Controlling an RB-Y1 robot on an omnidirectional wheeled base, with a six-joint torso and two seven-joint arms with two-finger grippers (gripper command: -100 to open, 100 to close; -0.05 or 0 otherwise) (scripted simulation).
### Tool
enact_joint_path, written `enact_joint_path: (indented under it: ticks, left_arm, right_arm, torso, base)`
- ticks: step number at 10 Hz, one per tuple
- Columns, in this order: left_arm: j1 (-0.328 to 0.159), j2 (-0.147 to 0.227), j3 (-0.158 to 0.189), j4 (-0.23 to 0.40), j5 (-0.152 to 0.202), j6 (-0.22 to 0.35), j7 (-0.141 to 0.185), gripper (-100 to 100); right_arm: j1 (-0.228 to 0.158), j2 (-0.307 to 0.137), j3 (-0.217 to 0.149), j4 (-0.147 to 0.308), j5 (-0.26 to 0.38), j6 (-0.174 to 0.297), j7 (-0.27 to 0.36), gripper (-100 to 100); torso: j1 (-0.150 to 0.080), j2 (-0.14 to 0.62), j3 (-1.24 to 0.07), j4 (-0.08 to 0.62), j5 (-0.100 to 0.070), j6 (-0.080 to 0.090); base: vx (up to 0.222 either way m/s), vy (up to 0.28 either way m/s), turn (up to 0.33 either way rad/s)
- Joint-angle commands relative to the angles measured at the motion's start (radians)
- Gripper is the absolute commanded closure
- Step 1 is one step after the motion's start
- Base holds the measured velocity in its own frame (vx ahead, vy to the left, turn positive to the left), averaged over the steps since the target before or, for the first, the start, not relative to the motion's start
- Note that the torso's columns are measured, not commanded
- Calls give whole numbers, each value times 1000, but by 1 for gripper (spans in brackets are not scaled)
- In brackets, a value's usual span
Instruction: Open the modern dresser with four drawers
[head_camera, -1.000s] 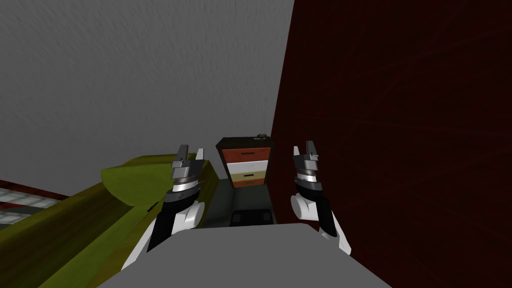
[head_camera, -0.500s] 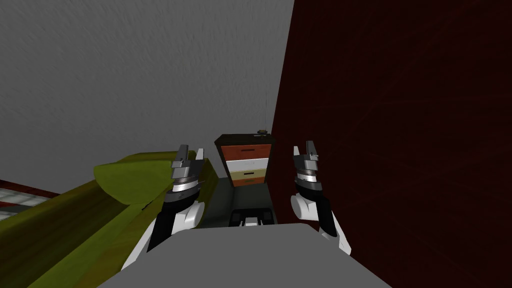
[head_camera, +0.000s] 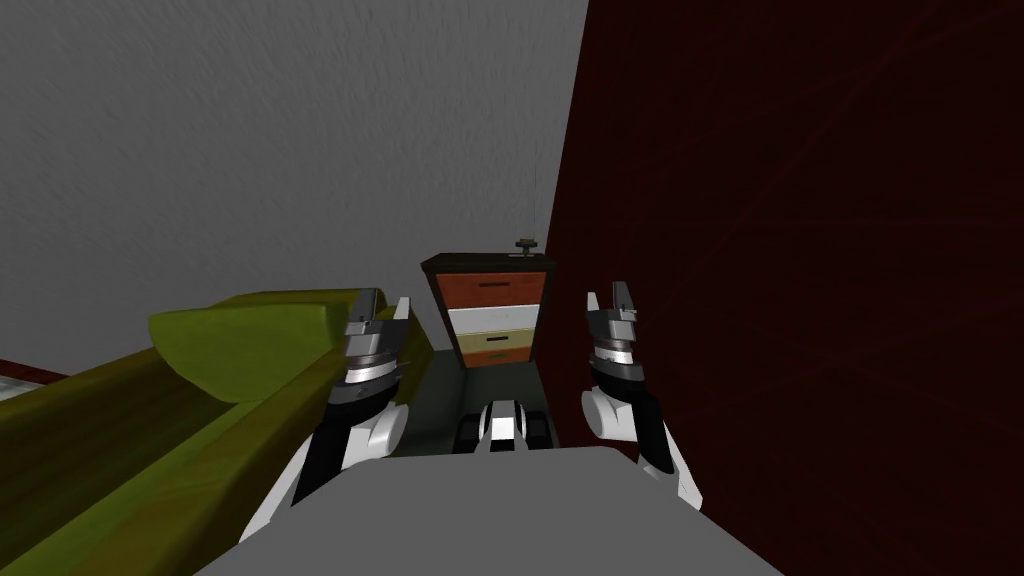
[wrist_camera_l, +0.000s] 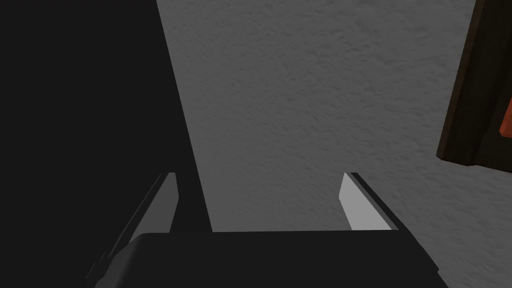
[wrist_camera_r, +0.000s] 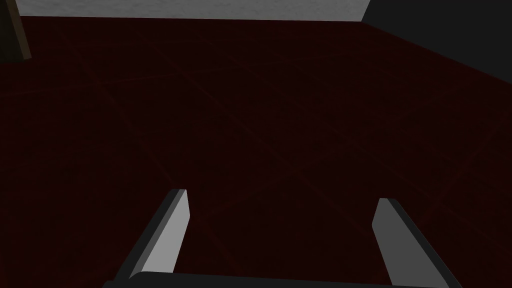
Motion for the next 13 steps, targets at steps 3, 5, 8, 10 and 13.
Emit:
enact_joint_path:
  ticks: [3, 5, 8, 10, 13]
  left_arm:
    - [-15, 82, -21, 15, -12, 58, -10, -100]
    - [-25, 105, -34, 24, -20, 97, -15, -100]
    - [-41, 125, -56, 39, -33, 162, -25, -100]
    - [-51, 133, -71, 48, -42, 206, -31, -100]
    - [-67, 141, -92, 61, -55, 270, -41, -100]
  right_arm:
    - [0, 0, 0, 0, 0, 0, 0, 0]
    - [0, 0, 0, 0, 0, 0, 0, 0]
    - [0, 0, 0, 0, 0, 0, 0, 0]
    - [0, 0, 0, 0, 0, 0, 0, 0]
    - [0, 0, 0, 0, 0, 0, 0, 0]
  torso:
    - [0, 12, -25, 13, 0, 0]
    - [0, 13, -25, 14, 0, 0]
    - [0, 13, -25, 14, 0, 0]
    - [0, 13, -25, 14, 0, 0]
    - [0, 13, -25, 14, 0, 0]
  base:
    - [33, -11, 17]
    - [53, -12, 24]
    - [61, -21, 25]
    - [63, -15, 26]
    - [60, -18, 23]
